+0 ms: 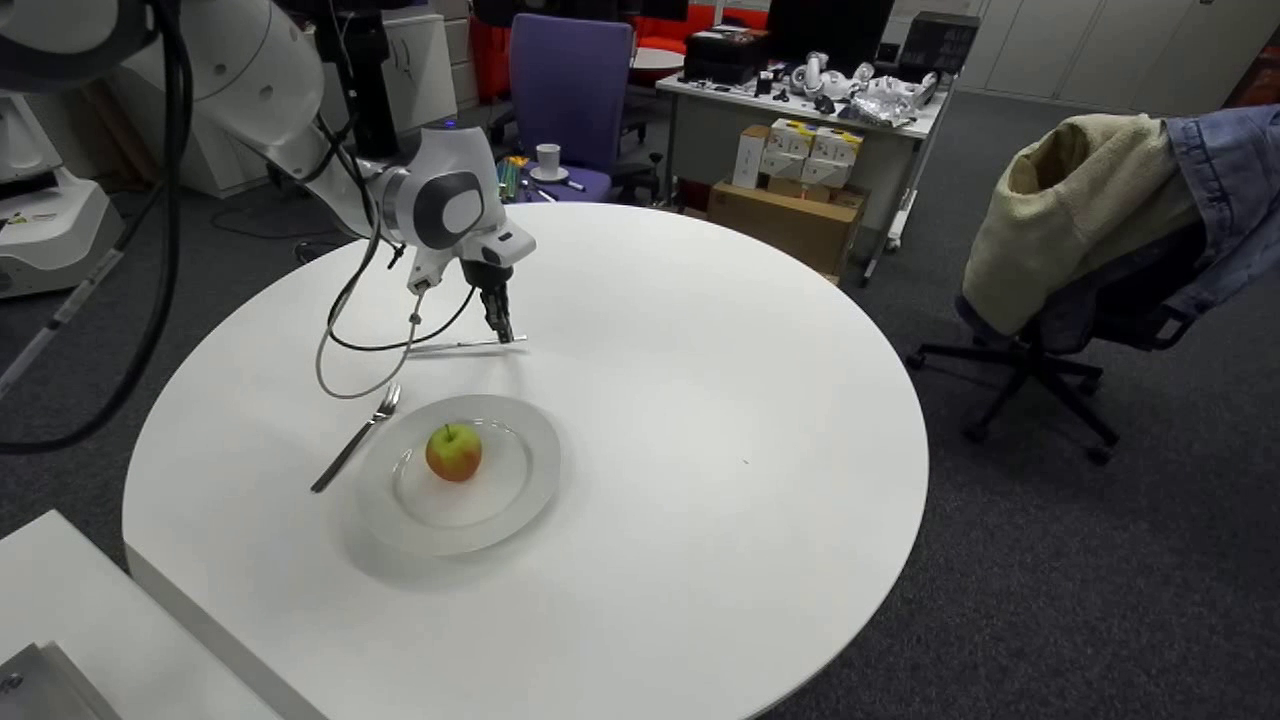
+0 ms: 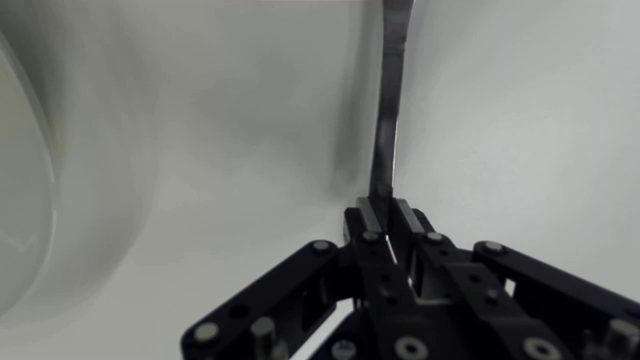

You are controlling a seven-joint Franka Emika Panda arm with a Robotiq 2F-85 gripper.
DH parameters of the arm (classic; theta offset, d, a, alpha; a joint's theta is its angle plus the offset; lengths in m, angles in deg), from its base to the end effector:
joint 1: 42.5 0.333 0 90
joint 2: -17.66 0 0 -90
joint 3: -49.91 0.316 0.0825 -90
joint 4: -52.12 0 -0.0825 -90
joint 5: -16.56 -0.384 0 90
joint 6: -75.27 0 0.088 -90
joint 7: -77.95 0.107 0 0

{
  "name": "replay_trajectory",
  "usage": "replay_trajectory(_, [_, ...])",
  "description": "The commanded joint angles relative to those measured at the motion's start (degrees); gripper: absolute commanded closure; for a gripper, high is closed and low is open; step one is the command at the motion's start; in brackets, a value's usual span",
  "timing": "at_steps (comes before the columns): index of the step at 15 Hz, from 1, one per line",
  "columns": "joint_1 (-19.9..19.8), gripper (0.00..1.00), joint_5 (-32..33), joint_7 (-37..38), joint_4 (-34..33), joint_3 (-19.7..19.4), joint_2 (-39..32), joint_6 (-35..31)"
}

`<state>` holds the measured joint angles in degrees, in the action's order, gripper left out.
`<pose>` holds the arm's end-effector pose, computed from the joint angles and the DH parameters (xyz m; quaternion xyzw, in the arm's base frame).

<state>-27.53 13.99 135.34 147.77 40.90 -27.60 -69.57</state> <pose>0.6803 0.0823 0.1555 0.9026 -0.4266 0.0551 0.0144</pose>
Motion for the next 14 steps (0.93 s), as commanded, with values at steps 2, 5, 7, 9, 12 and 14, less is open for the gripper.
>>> replay_trajectory(2, [-2.4,0.97,-1.8,1.2,1.2,1.1,2.8,-1.1])
replay_trajectory(5, [-3.7,0.97,-3.2,1.4,1.9,1.5,3.7,-1.4])
replay_trajectory(7, [-4.6,0.97,-4.6,1.5,2.3,1.6,4.2,-1.4])
replay_trajectory(9, [-5.5,0.97,-6.0,1.8,2.9,1.6,4.8,-1.4])
replay_trajectory(12, [-7.2,0.97,-8.4,2.2,4.2,1.6,6.2,-1.6])
replay_trajectory(14, [-8.2,0.97,-9.5,2.5,5.0,1.3,7.2,-1.6])
